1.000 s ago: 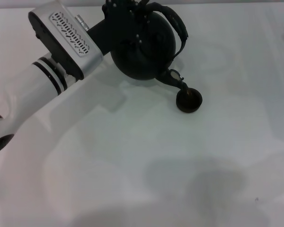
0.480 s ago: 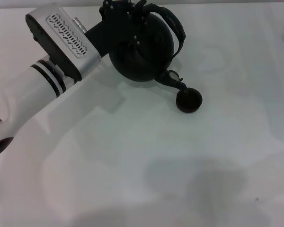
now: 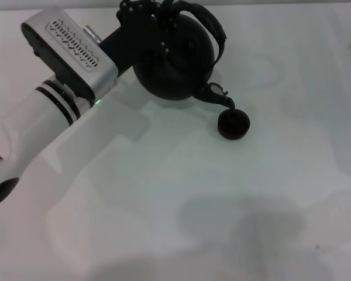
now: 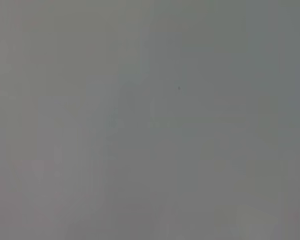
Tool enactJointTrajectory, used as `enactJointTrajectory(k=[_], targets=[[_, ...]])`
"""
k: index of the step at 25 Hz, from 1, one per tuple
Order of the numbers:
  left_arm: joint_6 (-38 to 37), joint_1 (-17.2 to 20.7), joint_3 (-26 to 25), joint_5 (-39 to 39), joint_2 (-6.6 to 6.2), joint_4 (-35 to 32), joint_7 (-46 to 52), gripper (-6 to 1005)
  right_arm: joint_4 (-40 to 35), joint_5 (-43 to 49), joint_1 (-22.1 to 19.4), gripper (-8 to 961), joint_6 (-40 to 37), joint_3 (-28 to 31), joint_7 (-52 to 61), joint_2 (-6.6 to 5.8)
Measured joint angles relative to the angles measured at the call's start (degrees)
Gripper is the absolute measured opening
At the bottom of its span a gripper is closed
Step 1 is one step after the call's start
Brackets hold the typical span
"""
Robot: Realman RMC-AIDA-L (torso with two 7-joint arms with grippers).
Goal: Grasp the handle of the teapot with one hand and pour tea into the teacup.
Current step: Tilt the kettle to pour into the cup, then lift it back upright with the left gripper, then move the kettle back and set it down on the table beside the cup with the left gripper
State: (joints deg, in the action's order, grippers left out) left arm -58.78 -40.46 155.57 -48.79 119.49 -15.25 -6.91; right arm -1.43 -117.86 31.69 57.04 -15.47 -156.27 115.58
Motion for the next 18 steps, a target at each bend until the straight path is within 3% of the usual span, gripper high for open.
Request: enactJointTrajectory(k=[7, 18], targets=[[-0.28, 2.18, -1.85, -0.01, 0.01, -1.71, 2.01, 118, -0.19, 0.15, -0.18, 833, -0.03, -0.33, 0.00, 0.00], [-0.56, 9.29, -6.91, -0.48, 0.12, -7.67, 3.65, 118, -0.11, 0.27, -1.45, 833, -0.09, -0.51, 0.00, -0.12]])
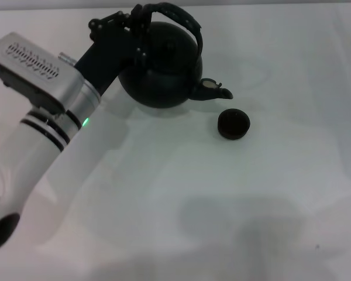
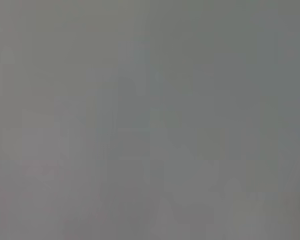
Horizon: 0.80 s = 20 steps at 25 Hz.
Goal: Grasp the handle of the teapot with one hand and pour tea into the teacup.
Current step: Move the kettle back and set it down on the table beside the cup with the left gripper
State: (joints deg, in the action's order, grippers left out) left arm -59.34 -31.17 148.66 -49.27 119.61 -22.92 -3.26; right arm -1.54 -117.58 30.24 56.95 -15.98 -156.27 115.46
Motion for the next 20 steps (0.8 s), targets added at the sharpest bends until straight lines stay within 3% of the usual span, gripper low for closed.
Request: enactJointTrajectory(k=[8, 20], targets=[[-0.72, 8.77, 0.18, -8.96, 0.34, -6.70, -1.45, 119, -0.96, -0.16, -1.76, 833, 0.36, 0.34, 2.26, -0.25], [-3.41, 15.35, 0.79, -11.99, 0.52, -9.82, -0.78, 118, -2.14, 0.09, -2.65, 833, 0.05, -0.07, 2.43, -0.41]])
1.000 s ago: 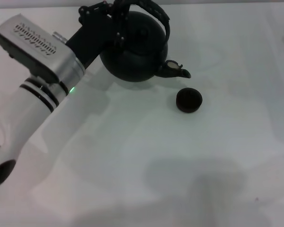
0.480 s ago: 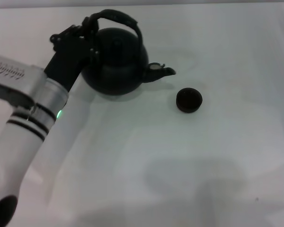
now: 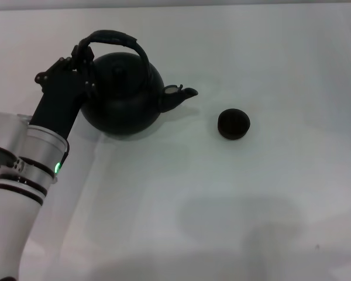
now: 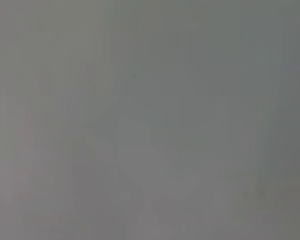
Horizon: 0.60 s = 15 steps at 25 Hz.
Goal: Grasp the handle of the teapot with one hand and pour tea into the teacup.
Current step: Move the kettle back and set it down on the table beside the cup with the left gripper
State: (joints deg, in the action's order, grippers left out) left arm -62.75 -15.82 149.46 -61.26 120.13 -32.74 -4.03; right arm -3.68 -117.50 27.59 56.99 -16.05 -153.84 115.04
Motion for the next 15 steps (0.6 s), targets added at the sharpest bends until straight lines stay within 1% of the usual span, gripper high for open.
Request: enactJointTrajectory(k=[9, 15], targets=[[0.00, 0.68, 0.55, -0.01, -0.04, 0.51, 1.87, 118, -0.02, -0.03, -0.03, 833, 0.00, 0.30, 0.03, 0.01], [0.05, 0.36, 0.57, -0.64, -0.13, 1.75, 3.08, 117, -0.02, -0.20, 0.49, 833, 0.01, 0.32, 0.03, 0.13]])
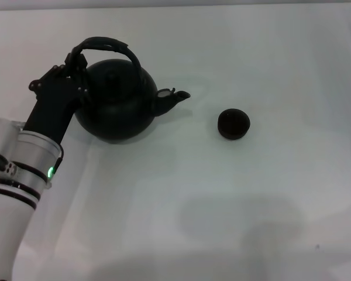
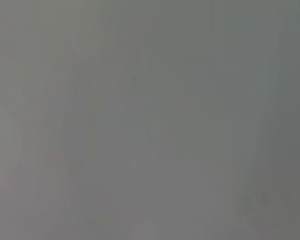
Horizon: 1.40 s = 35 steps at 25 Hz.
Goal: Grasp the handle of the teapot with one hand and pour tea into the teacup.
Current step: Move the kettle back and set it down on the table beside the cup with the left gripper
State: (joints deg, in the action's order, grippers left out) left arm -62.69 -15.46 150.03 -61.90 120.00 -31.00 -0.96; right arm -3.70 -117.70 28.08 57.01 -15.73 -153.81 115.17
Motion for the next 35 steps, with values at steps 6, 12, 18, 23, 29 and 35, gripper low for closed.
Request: enactJointTrajectory(k=[6, 12, 18, 23, 29, 35], targets=[[-0.01, -0.93, -0.02, -0.17, -0.09, 2.40, 3.01, 149, 0.01, -0.06, 0.05, 833, 0.02, 0.04, 0.17, 0.06], [-0.01, -1.02, 0.00, 0.02, -0.15, 2.77, 3.30, 292, 0.12, -0.18, 0.04, 833, 0.04, 0.18, 0.44, 0.06], [-0.24, -1.00, 0.35, 0.54, -0.27, 2.52, 4.03, 361, 0.28, -0.18, 0.04, 833, 0.11, 0.11, 0.44, 0.14], [-2.60, -0.67, 1.67, 0.56, -0.33, 2.78, 4.04, 451, 0.35, -0.18, 0.04, 833, 0.29, 0.09, 0.52, 0.14], [-4.32, 1.69, 2.40, 0.54, -0.53, 2.79, 5.63, 674, 0.36, -0.16, -0.03, 833, 0.36, 0.05, 0.53, 0.15], [-7.77, 4.47, 2.88, 0.60, -0.55, 3.01, 7.31, 767, 0.31, -0.16, -0.26, 832, 0.48, -0.07, 0.53, 0.15]])
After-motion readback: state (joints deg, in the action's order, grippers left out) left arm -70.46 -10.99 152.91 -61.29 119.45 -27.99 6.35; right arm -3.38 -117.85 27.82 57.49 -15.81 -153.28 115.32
